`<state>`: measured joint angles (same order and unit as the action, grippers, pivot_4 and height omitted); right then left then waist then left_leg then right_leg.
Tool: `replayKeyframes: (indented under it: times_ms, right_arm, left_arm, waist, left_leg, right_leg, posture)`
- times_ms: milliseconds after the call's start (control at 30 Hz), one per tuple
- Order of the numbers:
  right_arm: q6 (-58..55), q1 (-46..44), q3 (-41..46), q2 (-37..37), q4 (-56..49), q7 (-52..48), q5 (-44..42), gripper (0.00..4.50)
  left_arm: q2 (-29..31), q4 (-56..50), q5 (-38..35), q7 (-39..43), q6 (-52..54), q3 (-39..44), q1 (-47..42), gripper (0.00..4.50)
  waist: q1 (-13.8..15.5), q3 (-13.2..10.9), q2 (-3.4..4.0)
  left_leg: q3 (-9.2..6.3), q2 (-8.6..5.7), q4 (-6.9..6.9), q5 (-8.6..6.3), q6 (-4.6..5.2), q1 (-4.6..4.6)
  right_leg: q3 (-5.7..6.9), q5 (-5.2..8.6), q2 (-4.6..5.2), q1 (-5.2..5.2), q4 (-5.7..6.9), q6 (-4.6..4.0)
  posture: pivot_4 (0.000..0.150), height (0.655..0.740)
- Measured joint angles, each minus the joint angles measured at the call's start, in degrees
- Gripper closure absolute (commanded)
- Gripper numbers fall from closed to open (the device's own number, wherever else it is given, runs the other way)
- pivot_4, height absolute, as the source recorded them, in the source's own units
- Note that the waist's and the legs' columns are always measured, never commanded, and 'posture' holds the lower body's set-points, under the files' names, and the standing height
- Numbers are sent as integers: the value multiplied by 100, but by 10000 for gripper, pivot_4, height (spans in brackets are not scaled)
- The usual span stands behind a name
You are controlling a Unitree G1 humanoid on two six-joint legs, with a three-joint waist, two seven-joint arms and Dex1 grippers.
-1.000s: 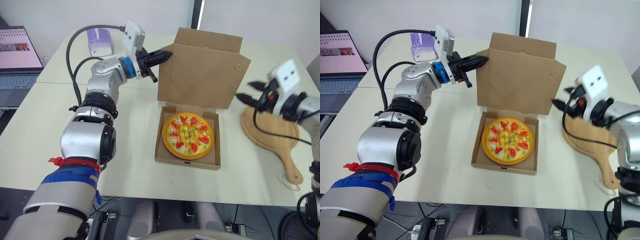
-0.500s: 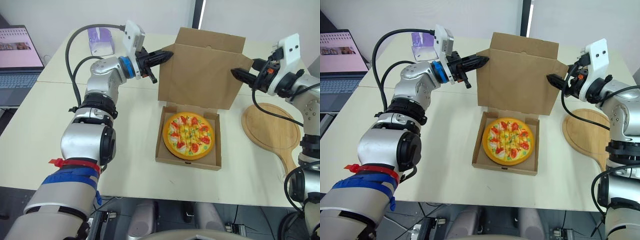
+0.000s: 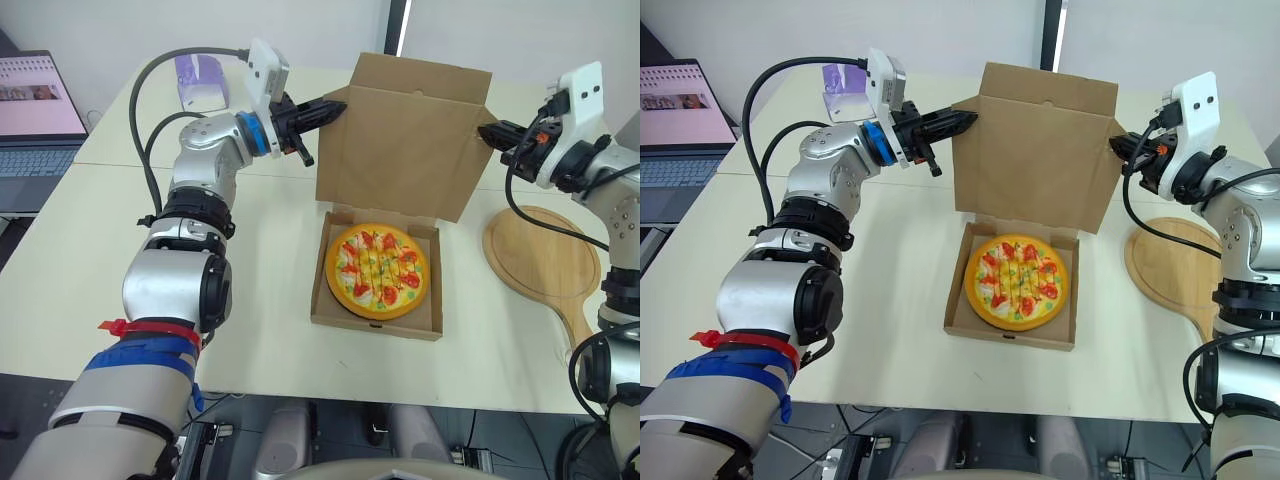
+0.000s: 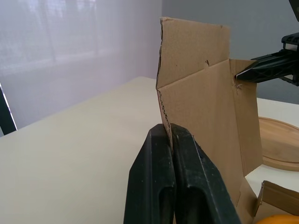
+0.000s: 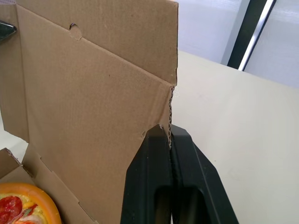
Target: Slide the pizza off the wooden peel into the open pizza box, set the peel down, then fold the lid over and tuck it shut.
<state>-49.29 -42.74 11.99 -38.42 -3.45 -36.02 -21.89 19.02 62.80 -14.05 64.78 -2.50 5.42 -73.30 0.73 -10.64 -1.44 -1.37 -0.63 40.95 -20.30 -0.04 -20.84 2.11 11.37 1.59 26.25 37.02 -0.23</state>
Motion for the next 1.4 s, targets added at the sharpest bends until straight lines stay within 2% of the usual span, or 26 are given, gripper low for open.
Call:
replayKeyframes:
  times_ms: [167, 400, 567, 733, 767, 833, 1033, 1233, 1400]
  right_arm:
    - [-30, 40, 17, -2, -60, 372, 96, 44799]
    - [506, -164, -145, -93, 528, 505, 447, 44799]
    - [234, 73, 64, 28, -165, 850, 348, 44799]
    - [-120, 503, 258, 545, -1143, 1539, 312, 44799]
    - [-390, 641, 274, 813, -1545, 1885, 285, 44799]
    - [-660, 704, 325, 1069, -1905, 2212, 269, 44799]
    - [-1317, 754, 513, 1745, -2700, 2911, 205, 44799]
    - [-1763, 757, 646, 2092, -3127, 3243, 133, 44799]
    - [-1961, 755, 780, 2283, -3245, 3358, 76, 44799]
  left_arm:
    - [-213, -28, 134, -357, -30, -46, 7, 45000]
    - [-555, 497, 441, -1095, -357, -68, -442, 45000]
    - [-569, 258, 435, -1131, -311, -53, -394, 45000]
    - [-587, -800, 290, -1185, 30, -41, 239, 45000]
    - [-628, -1573, 185, -1283, 353, -45, 782, 45000]
    - [-710, -2508, 19, -1502, 843, -46, 1313, 45000]
    - [-802, -4452, -289, -2173, 2044, -68, 2144, 45000]
    - [-862, -5472, -547, -2597, 2849, -104, 2505, 45000]
    - [-1027, -5947, -614, -2994, 3104, -173, 2697, 45000]
  waist:
    - [7, 0, 0]
    - [13, 0, 0]
    - [12, 1, 2]
    - [1, 6, 10]
    - [-11, 7, 11]
    - [-21, 7, 11]
    - [-19, 8, 14]
    - [-26, 10, 17]
    - [-31, 12, 20]
  left_leg:
    - [2, -3, 3, 0, 0, 1]
    - [8, -3, 0, 0, 1, 1]
    - [9, -1, -1, 0, 1, -3]
    - [9, 4, 2, 1, 0, 0]
    - [9, 4, 5, 2, -2, 0]
    - [8, 4, 12, 2, -2, -3]
    - [6, 3, 15, 2, -3, 2]
    - [7, 2, 15, 3, -2, 4]
    - [7, 2, 15, 3, -2, 6]
  right_leg:
    - [-1, 0, 2, 0, 0, 0]
    - [-3, 0, 2, 4, 2, 0]
    - [-4, -1, 2, 9, 4, 0]
    - [-25, -1, 2, 9, 11, 0]
    - [-31, -1, 2, 11, 16, -1]
    - [-35, -3, 2, 12, 21, -4]
    - [-37, -4, 2, 8, 25, -4]
    - [-38, -4, 1, 6, 25, -4]
    - [-38, -3, 1, 3, 24, -4]
  posture:
    - [1500, 7192]
    - [1500, 7192]
    - [1500, 7192]
    - [1500, 7192]
    - [1500, 7192]
    - [1500, 7192]
    - [1500, 7192]
    - [1500, 7192]
    - [1500, 7192]
